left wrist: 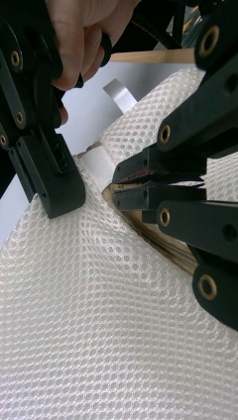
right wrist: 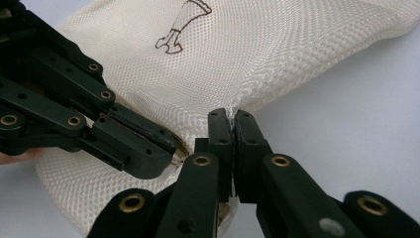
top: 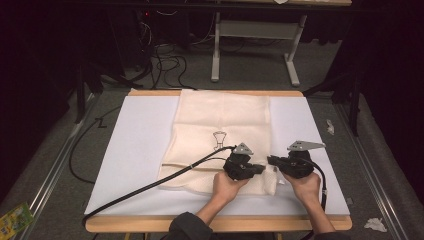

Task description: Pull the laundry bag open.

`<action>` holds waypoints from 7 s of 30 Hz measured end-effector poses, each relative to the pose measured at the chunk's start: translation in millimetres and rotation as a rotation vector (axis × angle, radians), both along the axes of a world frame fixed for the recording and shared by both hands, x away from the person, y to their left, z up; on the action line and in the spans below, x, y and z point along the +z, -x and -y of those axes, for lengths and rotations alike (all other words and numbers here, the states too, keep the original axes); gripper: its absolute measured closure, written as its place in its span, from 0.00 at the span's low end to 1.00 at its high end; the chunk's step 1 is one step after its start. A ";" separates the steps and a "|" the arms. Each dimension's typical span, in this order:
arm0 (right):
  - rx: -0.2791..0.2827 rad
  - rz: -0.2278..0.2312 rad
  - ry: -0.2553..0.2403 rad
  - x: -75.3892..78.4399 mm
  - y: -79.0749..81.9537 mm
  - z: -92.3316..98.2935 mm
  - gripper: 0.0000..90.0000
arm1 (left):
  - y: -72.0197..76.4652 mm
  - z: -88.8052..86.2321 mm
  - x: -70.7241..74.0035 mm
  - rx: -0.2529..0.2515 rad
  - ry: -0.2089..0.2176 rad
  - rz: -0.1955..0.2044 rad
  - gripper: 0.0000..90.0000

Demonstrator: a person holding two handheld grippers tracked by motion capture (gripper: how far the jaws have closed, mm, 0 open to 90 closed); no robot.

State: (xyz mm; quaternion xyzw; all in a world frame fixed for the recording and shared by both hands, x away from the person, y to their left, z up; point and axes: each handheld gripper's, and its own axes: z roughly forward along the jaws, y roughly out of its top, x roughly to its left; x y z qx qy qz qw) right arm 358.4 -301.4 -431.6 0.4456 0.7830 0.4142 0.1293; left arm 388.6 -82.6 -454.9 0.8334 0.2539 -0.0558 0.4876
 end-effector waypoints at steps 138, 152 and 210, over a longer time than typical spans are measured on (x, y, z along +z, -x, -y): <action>-0.049 -0.011 0.064 -7.2 -14.6 -9.6 0.99 | 5.3 -107.7 14.1 0.228 -0.065 0.100 0.97; -0.052 0.002 0.072 -6.4 -13.9 -9.1 0.99 | 6.1 -118.0 16.8 0.248 -0.057 0.095 0.97; -0.038 0.012 0.090 -2.5 -18.6 -22.2 0.99 | 13.4 -159.2 23.9 0.326 -0.018 0.111 0.97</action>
